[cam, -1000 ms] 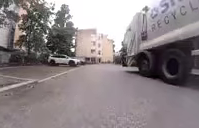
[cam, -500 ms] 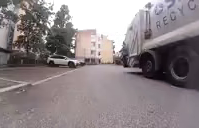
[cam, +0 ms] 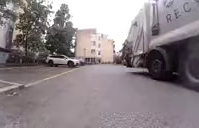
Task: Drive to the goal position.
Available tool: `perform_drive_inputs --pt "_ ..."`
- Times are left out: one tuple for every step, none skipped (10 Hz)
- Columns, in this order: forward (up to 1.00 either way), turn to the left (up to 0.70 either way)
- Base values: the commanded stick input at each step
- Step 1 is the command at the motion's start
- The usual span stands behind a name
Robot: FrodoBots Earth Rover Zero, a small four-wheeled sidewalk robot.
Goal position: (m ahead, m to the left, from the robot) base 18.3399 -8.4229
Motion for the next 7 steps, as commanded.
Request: perform_drive_inputs --pt "0.6 0.0" --pt "0.6 0.0" --pt "0.6 0.0" --pt "0.6 0.0" --pt "0.6 0.0" --pt "0.6 0.0" --pt "0.6 0.0"
